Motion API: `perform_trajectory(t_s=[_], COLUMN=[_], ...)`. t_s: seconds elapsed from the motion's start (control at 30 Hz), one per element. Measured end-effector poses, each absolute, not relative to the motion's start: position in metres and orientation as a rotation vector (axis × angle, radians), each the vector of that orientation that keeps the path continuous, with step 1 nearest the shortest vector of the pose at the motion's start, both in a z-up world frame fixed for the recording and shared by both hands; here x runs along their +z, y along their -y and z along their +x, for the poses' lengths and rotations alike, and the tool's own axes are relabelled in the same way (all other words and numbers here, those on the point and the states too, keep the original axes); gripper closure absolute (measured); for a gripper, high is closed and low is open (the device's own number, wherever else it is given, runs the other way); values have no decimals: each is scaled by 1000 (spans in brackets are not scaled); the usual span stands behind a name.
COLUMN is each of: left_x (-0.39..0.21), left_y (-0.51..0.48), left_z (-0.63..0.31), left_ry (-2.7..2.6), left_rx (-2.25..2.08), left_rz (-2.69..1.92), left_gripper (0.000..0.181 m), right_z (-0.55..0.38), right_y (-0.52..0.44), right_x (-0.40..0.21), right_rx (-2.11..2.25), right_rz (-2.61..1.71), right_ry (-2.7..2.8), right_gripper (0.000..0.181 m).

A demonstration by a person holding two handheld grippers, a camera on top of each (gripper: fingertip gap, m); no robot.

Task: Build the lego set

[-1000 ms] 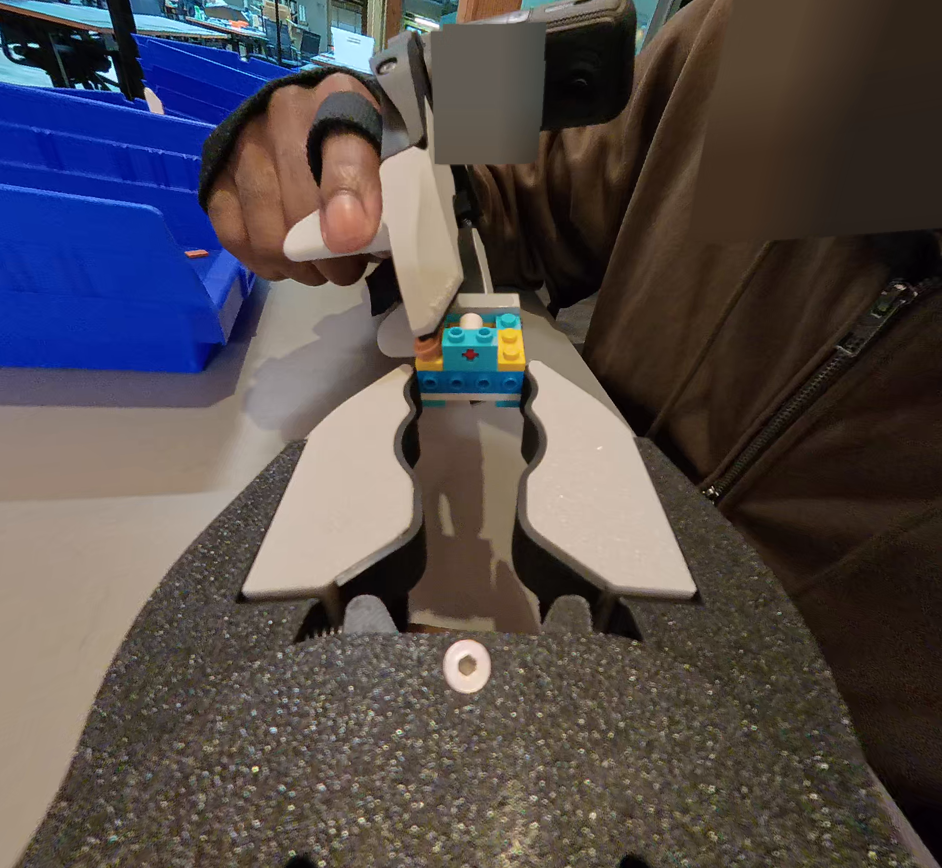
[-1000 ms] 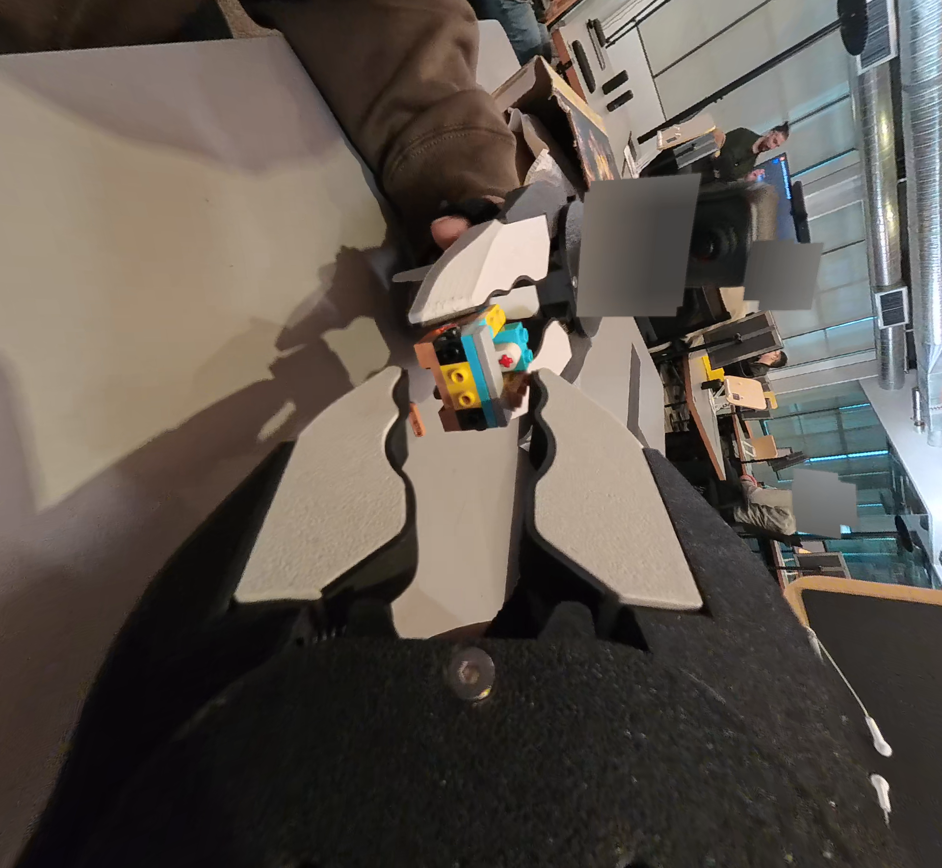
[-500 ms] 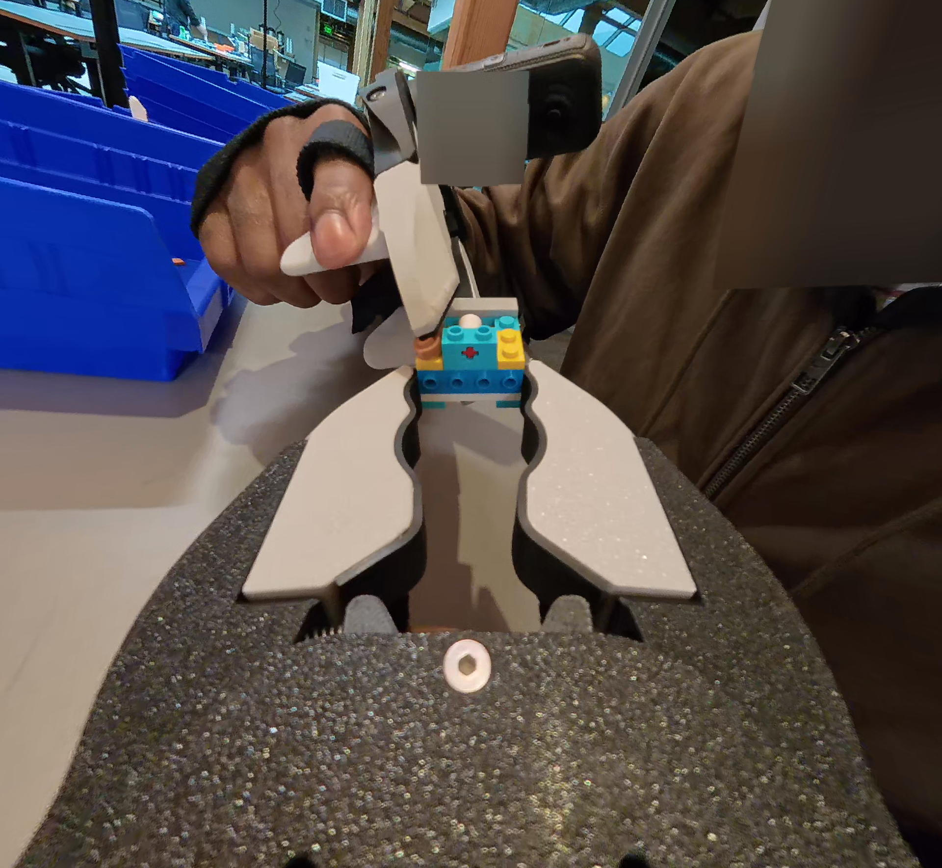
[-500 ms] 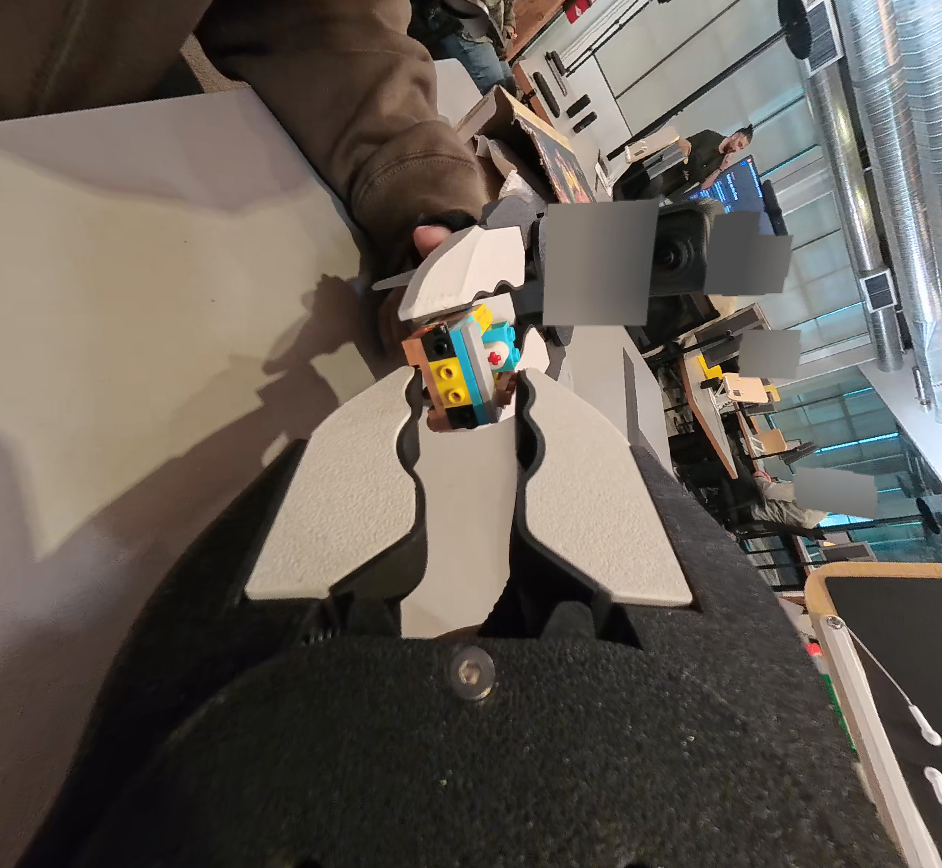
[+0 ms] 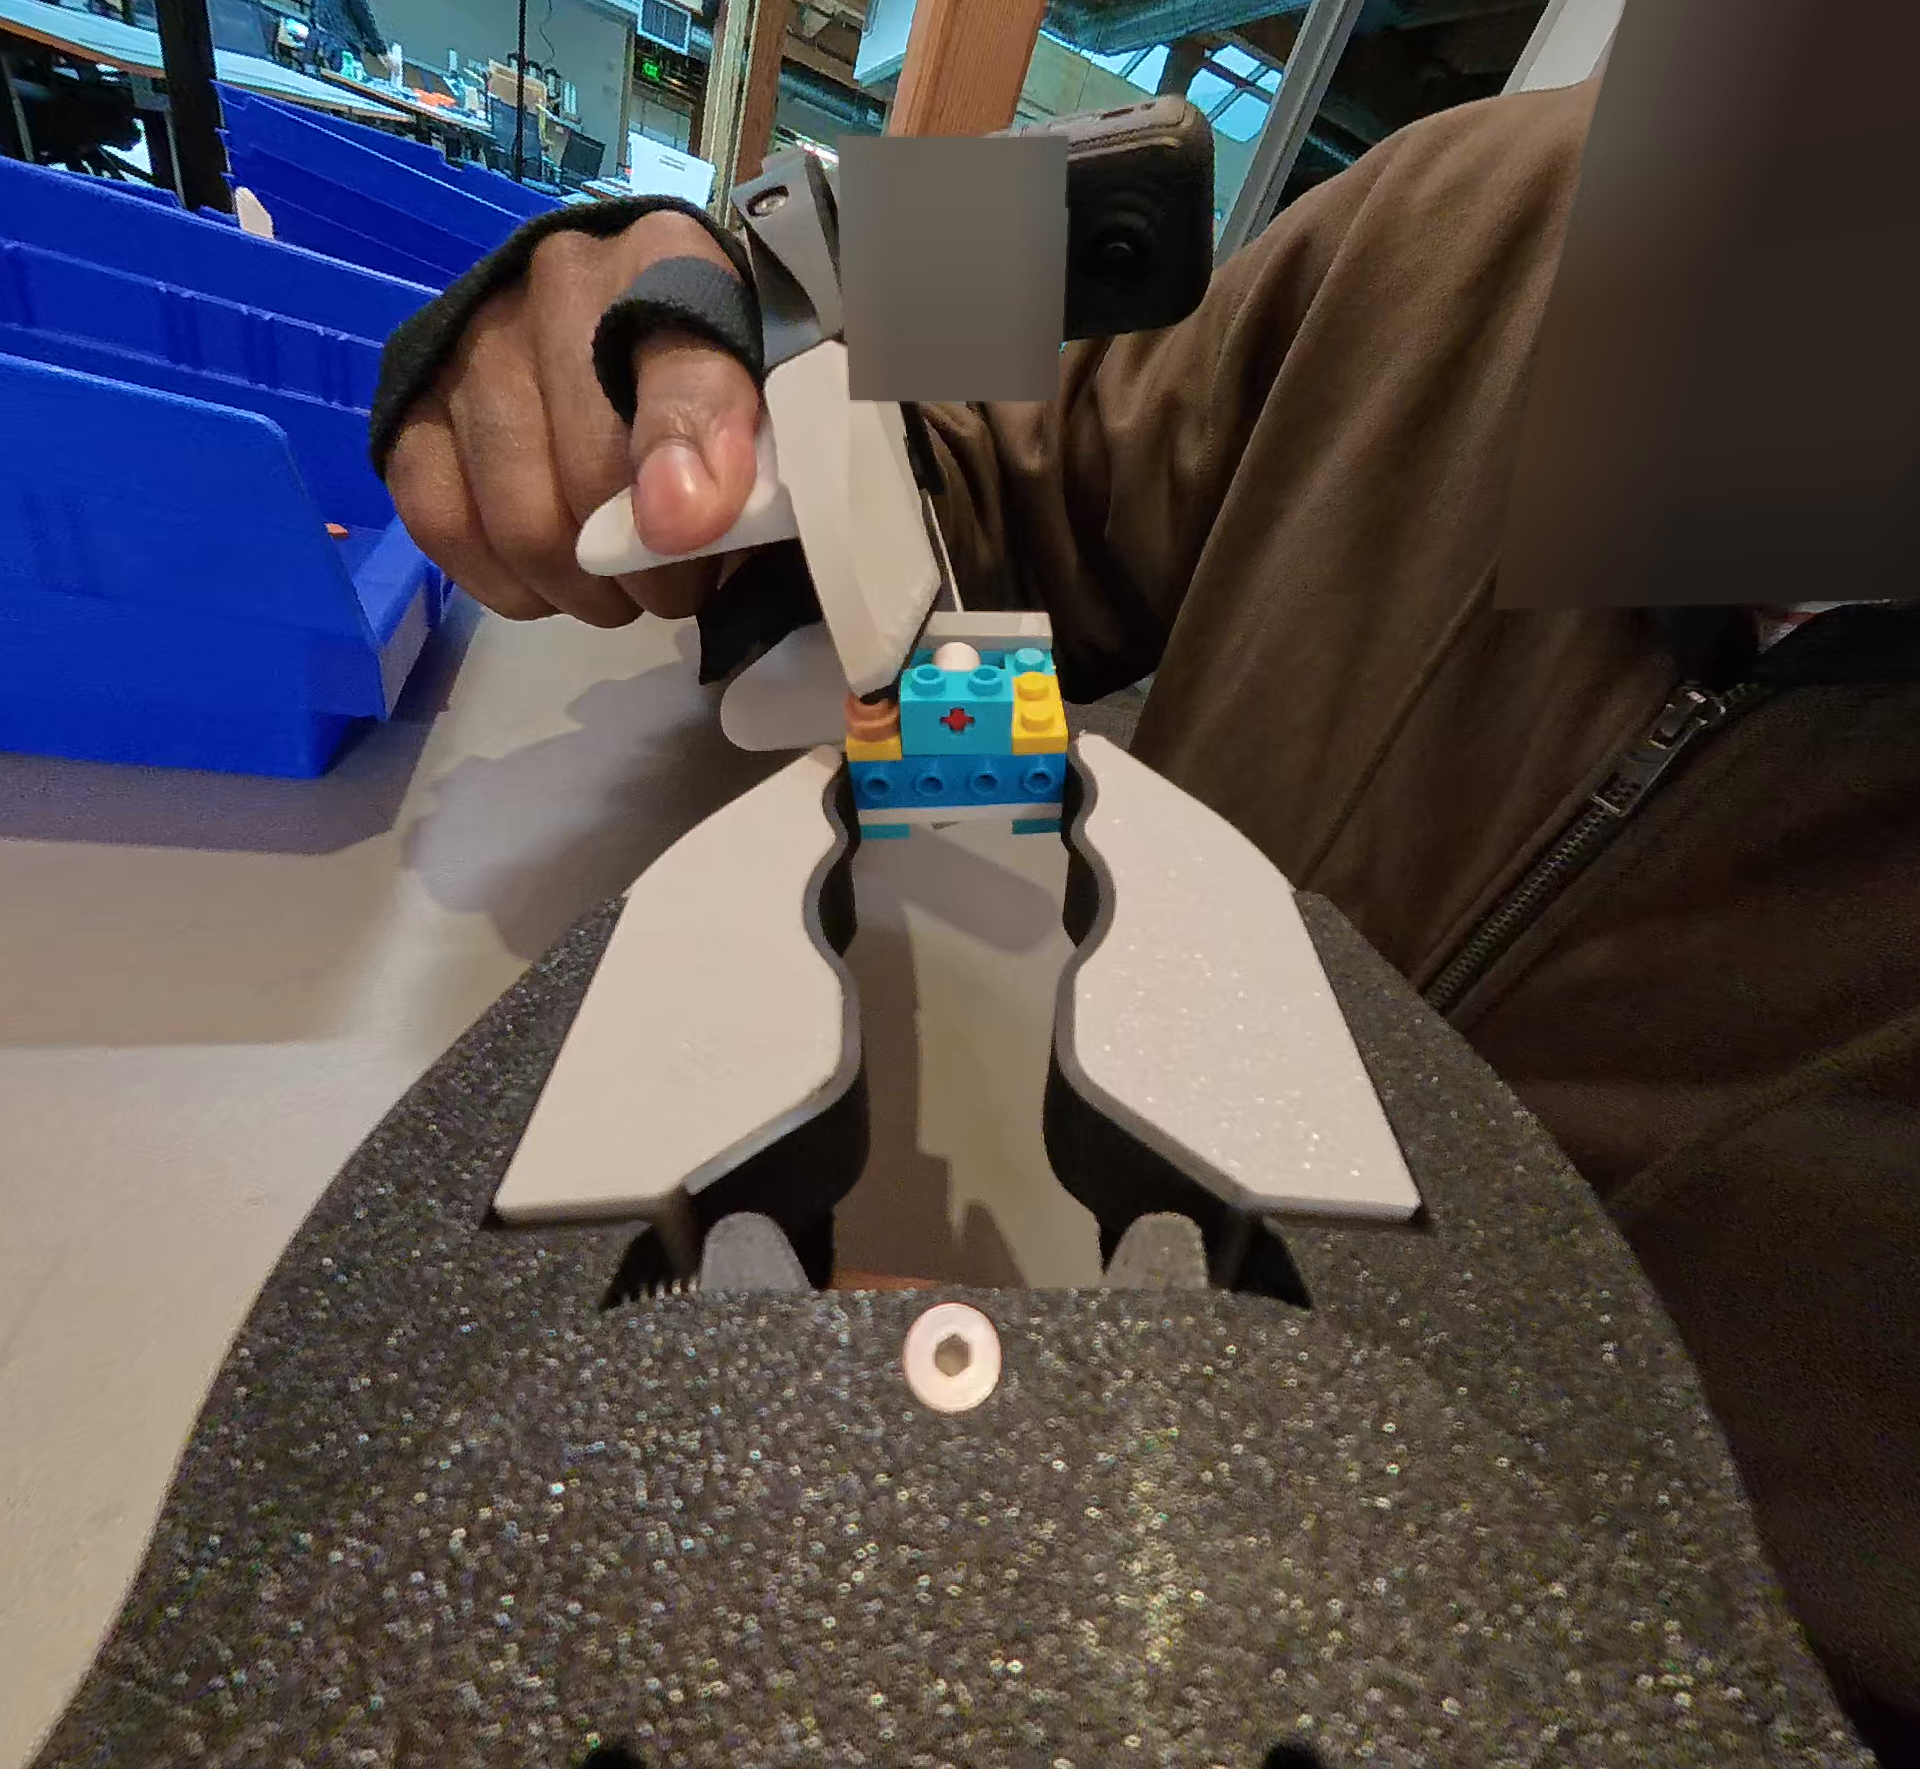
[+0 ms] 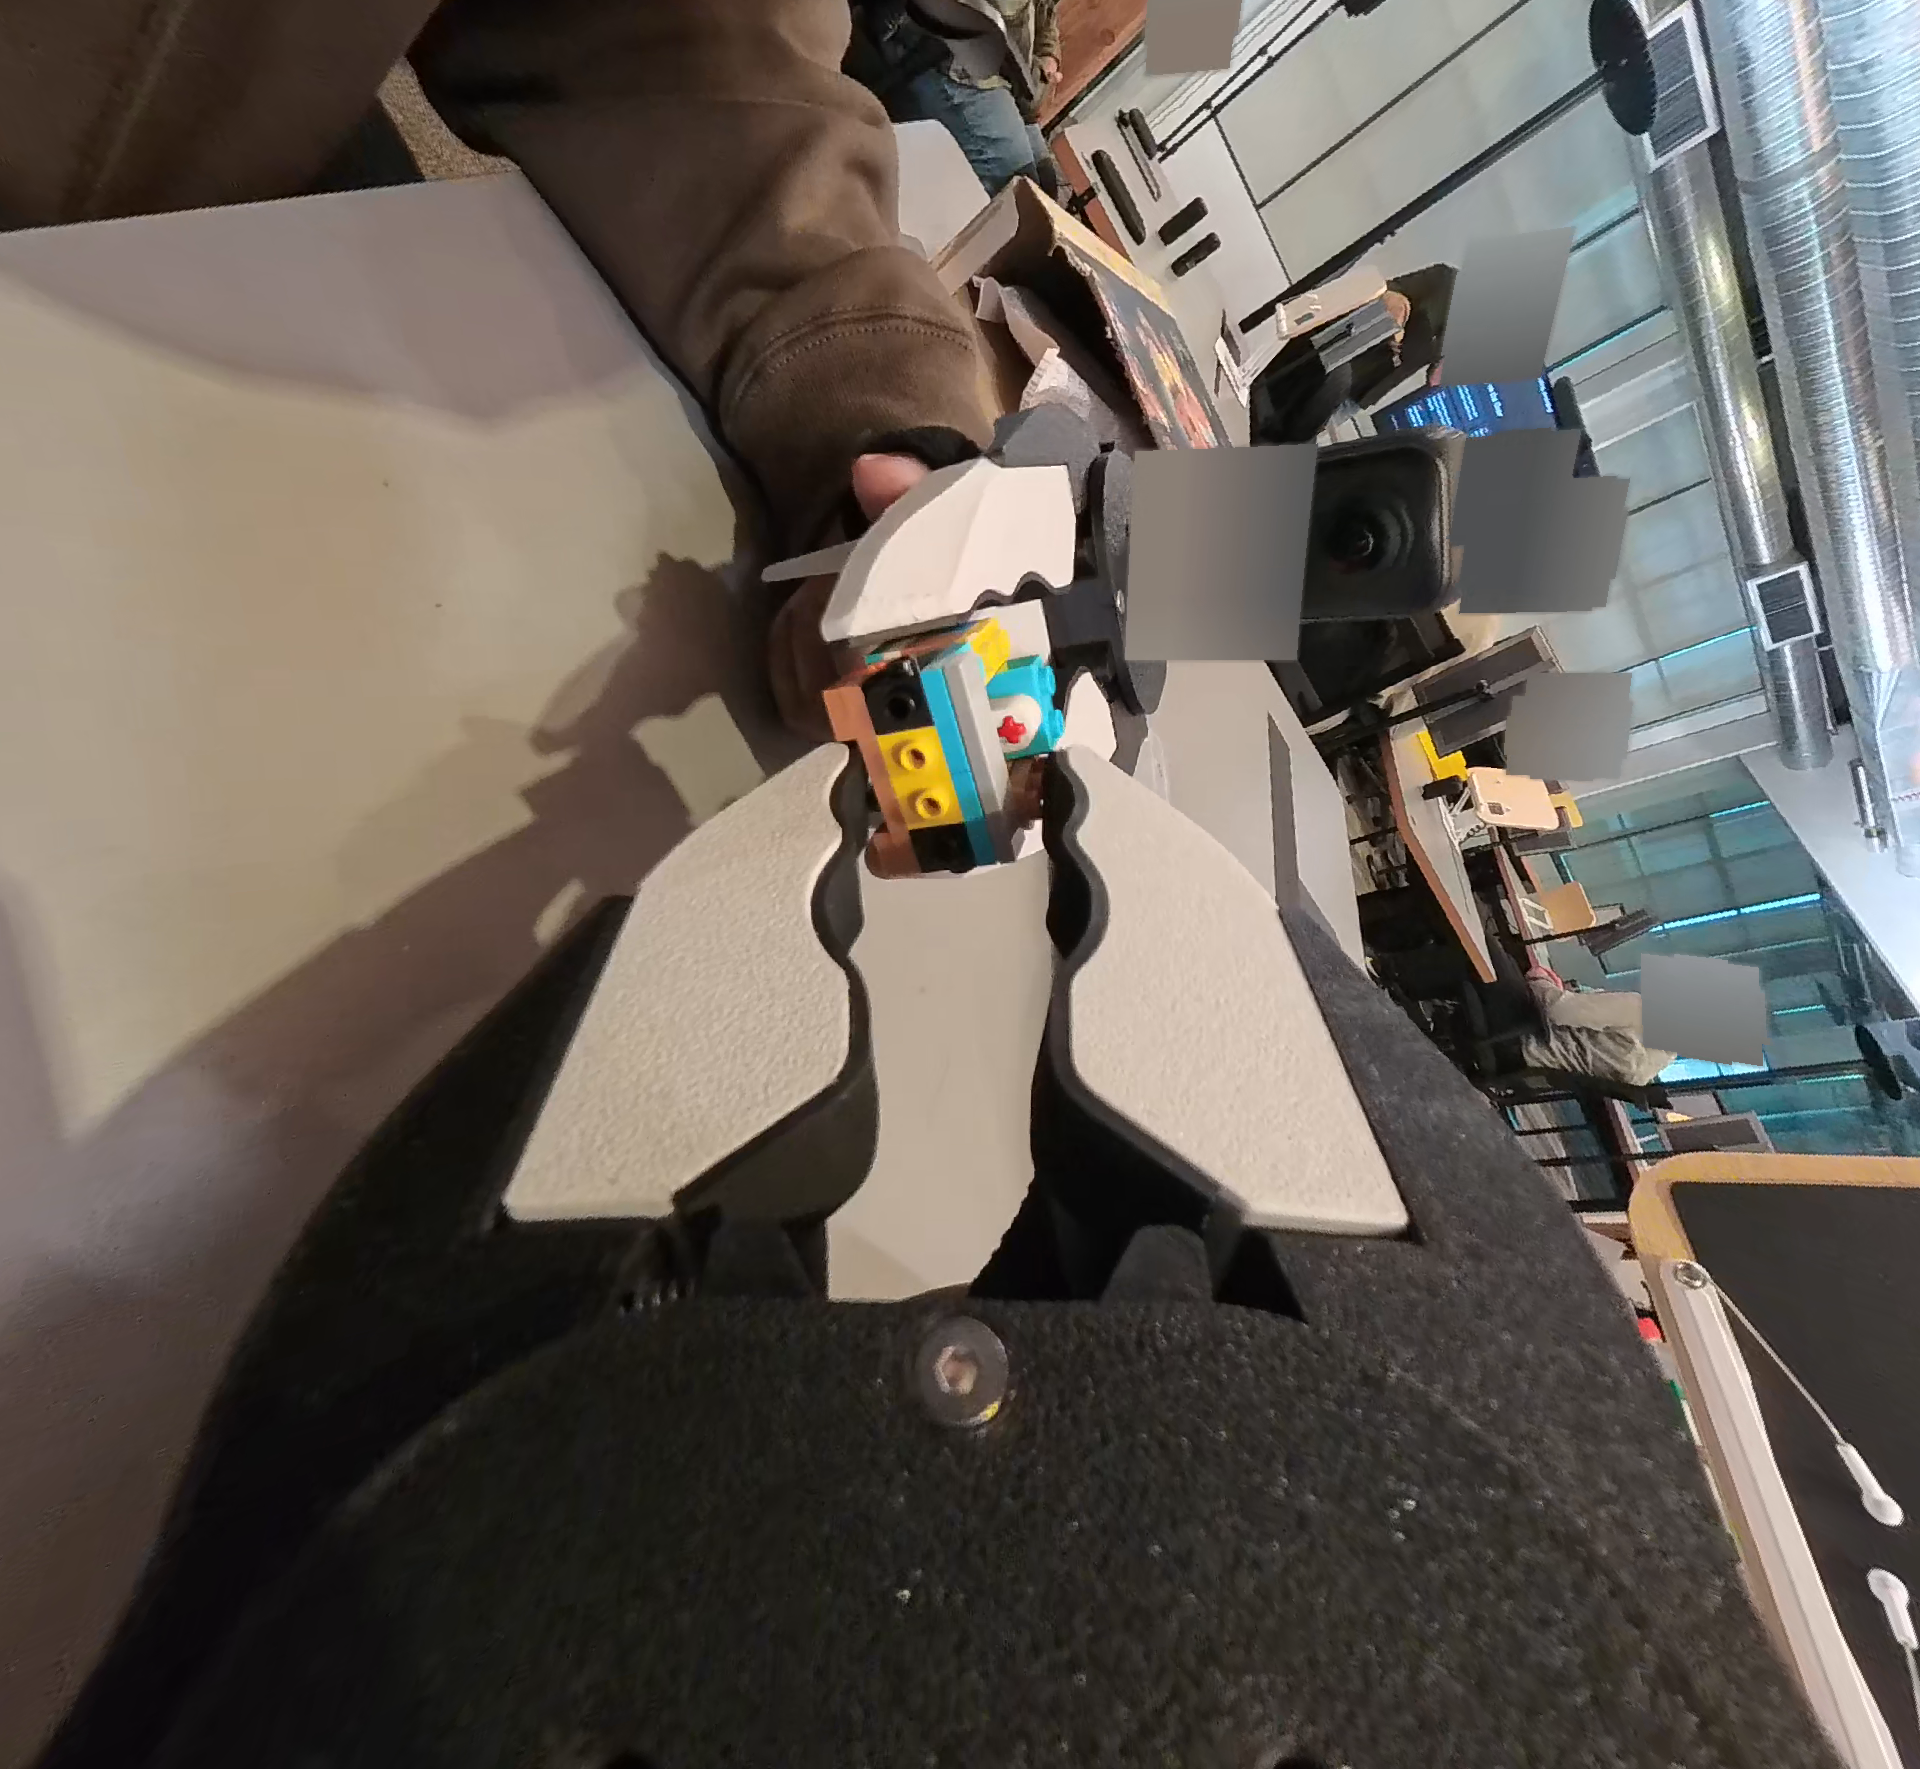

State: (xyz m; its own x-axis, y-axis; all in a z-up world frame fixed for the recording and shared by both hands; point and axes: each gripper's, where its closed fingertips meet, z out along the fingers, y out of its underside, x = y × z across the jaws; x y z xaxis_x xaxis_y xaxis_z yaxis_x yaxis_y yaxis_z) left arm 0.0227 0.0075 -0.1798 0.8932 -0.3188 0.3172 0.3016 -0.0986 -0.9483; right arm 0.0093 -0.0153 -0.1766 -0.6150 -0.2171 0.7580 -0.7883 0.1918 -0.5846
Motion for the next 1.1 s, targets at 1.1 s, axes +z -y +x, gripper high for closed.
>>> perform_trajectory(t_s=[1.1], left_x=[-166], left_y=[-3], left_z=[11], left_ry=[58], left_rx=[-518], left_rz=[-1485], left_gripper=[144], right_z=[-3], right_y=[12], right_x=[-161], right_rx=[1449], right_rz=[813], right_ry=[1863], right_gripper=[151])
